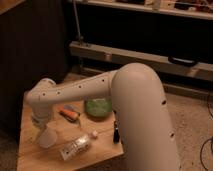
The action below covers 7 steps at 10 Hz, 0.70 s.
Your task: Place the ceramic cup over the eraser
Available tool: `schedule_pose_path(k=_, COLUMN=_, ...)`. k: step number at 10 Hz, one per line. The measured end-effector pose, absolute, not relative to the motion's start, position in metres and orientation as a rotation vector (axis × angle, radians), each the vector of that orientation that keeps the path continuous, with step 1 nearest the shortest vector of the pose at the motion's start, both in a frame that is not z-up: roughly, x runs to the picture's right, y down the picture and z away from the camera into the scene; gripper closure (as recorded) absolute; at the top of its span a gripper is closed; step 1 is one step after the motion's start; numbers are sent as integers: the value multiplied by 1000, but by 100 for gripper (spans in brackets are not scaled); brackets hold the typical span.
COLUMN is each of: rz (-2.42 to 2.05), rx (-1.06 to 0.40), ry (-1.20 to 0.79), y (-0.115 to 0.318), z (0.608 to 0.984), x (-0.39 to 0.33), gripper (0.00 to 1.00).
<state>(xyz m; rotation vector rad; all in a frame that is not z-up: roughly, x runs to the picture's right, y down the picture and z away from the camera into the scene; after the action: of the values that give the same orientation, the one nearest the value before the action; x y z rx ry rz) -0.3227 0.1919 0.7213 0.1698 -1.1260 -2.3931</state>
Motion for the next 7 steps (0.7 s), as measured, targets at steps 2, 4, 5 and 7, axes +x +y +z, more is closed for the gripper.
schedule_pose_path(k=2, rz=-2402, rx=169, ry=-1127, y=196, z=721, x=-326, gripper=20)
schedule_pose_path(k=4, rz=-2413, rx=147, ry=-1119, y=201, z=723, x=-329, gripper=25)
schedule_pose_path(k=5, rz=-2412, rx=132, ry=-1115, y=202, z=725, x=-328, gripper=33)
schedule_pose_path(k=7, rz=-2411, rx=97, ry=-1107, y=205, z=729, x=-326, gripper=53)
